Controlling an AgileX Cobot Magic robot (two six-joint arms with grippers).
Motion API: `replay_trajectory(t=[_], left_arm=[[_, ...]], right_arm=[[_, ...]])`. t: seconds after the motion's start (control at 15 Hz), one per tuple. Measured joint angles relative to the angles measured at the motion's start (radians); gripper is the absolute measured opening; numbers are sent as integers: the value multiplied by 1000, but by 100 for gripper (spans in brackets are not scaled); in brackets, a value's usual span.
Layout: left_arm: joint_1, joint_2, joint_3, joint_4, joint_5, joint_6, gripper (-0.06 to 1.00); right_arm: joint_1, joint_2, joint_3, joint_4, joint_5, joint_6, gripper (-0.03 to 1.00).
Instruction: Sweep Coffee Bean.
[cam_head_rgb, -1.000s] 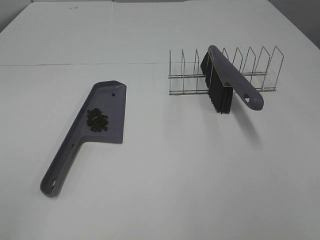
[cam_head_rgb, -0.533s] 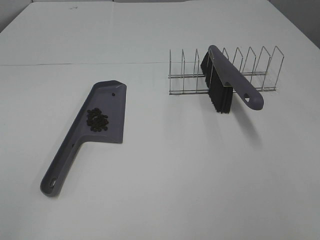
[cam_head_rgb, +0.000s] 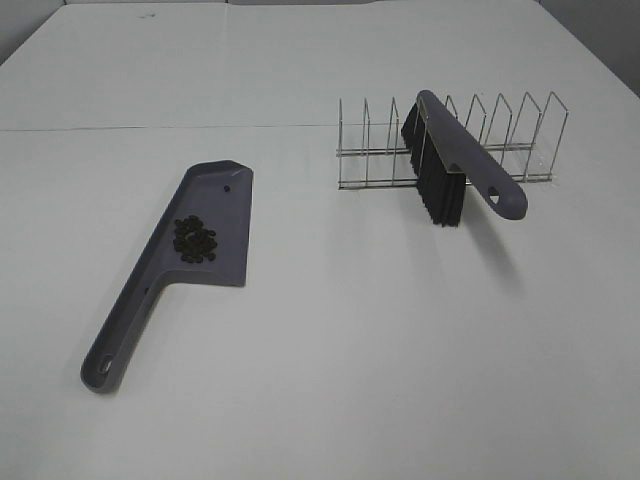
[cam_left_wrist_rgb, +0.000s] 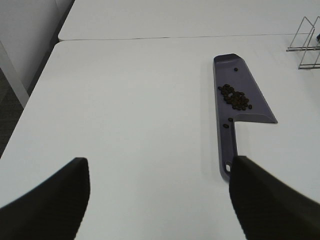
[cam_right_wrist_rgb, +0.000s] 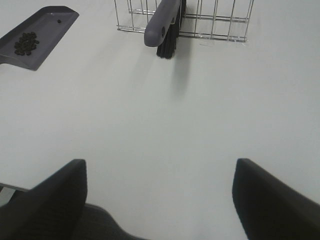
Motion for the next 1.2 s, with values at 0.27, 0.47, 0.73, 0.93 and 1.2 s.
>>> replay_trajectory(t=[0.27, 0.47, 0.73, 0.93, 1.2], left_arm=[[0, 0, 0, 0, 0, 0, 71], [0, 0, 0, 0, 0, 0, 71], [0, 0, 0, 0, 0, 0, 71], [0, 0, 0, 0, 0, 0, 71], [0, 0, 0, 0, 0, 0, 71]], right_arm=[[0, 0, 0, 0, 0, 0, 71], [0, 0, 0, 0, 0, -1, 71], [-32, 0, 0, 0, 0, -3, 71], [-65, 0, 0, 1, 0, -3, 71], [-66, 0, 0, 1, 0, -3, 71]])
